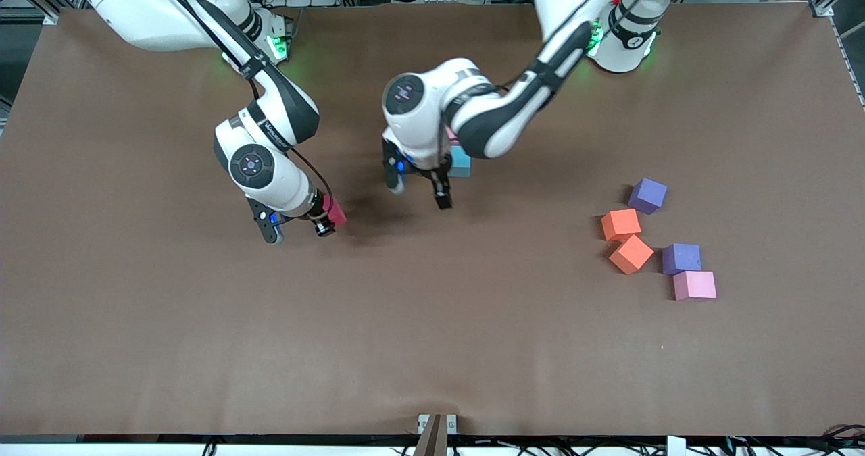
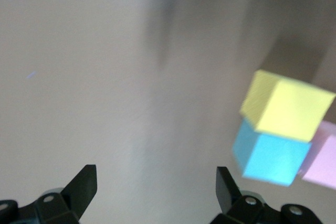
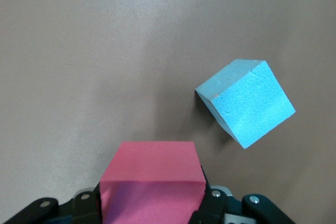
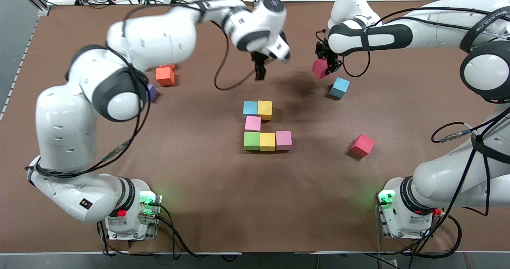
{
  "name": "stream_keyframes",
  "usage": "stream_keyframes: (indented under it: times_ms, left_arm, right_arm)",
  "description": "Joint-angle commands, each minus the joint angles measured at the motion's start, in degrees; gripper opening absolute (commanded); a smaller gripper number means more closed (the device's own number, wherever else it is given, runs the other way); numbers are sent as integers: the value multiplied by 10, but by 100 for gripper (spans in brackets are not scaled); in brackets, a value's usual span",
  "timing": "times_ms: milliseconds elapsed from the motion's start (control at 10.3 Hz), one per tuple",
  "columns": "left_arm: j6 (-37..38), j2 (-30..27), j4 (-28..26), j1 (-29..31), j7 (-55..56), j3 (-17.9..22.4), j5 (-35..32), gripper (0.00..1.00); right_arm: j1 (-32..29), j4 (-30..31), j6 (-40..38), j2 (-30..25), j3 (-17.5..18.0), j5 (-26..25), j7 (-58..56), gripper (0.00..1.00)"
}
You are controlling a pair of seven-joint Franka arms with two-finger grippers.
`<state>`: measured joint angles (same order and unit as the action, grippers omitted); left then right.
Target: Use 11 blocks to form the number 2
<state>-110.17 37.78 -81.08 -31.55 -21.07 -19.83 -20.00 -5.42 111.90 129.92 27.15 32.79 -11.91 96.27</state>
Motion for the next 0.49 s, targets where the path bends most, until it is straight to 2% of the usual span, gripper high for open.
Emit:
stream_keyframes:
  times_ms: [0, 291, 389]
  left_arm:
    - [14, -50, -14, 101, 2, -6, 53, 100]
    - [35, -64, -13, 213, 18, 0, 59, 100]
    - [35, -62, -12, 234, 27, 0, 60, 100]
  right_arm:
    - [22, 15, 6, -17, 1, 8, 52, 0]
    - [64, 24, 22, -13, 1, 8, 129, 0]
    - [74, 33, 37, -11, 1, 7, 156, 0]
